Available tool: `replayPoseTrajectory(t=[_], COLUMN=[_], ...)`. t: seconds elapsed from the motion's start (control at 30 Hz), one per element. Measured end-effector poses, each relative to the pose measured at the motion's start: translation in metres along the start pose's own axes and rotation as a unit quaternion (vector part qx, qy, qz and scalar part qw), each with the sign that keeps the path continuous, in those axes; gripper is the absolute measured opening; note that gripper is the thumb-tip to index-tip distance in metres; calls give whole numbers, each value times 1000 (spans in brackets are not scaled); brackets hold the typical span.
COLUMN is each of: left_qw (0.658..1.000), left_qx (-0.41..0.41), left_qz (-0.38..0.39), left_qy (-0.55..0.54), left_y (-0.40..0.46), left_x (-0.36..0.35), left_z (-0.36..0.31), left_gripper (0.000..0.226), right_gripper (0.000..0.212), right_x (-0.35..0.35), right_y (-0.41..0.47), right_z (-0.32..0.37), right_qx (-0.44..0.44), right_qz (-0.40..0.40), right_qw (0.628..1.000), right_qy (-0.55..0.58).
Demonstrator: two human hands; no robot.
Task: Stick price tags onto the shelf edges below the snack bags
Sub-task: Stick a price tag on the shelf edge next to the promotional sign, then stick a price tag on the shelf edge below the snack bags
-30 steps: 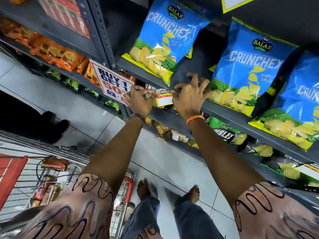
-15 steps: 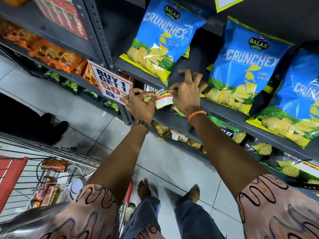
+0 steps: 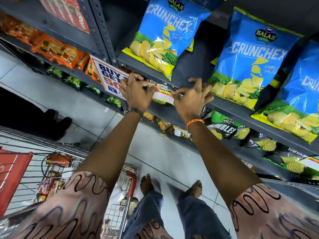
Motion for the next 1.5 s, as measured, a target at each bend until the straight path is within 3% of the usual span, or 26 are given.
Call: replayPoseTrajectory(t=[0.33,0.43,0.6,0.73,0.8,0.9,1.0,1.1,1.27,1.37,1.43,1.5], left_qw=[999,998,997,995,989,978,972,963,960,973,978,968], left_qx=[-4,-14,17,-33,-70,-90,-93,-123,-162,-148,-143,-120], left_qz=[14,15,-31,-65,-97,-116,-111,-113,-52,-78,-141,-208], left_qy=[35,57,74,71,83,148,184,213,223,157,54,-66], left_y=[14,14,17,14,11,12,16,19,27,26,24,24], left_x=[-11,-13,-2,8,13,17,17,20,38,70,98,125], left_z=[-11,-11,-9,-19,-22,-23,-20,-20,-41,-59,-78,-101], left_gripper=[44,46,49,35,27,54,48,46,40,47,48,44], right_gripper=[6,16,29,33,34,35,47,43,46,50,47,40], right_x=[3,2,9,19,17,8,1,0,24,82,139,199], right_y=[8,10,17,18,19,20,26,34,26,23,19,16], right_z=[4,0,-4,-11,-7,10,21,24,39,51,62,72], right_qx=[-12,-5,-9,-24,-5,56,91,115,153,142,135,145], right_qz=[-39,-41,-13,3,24,47,23,2,26,-40,-146,-248], right_qw=[998,997,993,996,997,994,988,981,974,981,980,956], right_qy=[-48,-70,-113,-91,-72,-79,-126,-156,-165,-125,-27,63])
Point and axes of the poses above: each hand's wrist, its own y-axis towards the middle knuckle, its own x-axis out of the back of the hand, z = x × y, the point moved 6 cm from there along y, towards the middle knuckle, and after that the axes turned 7 degrees about -z, right-handed, at the moved point
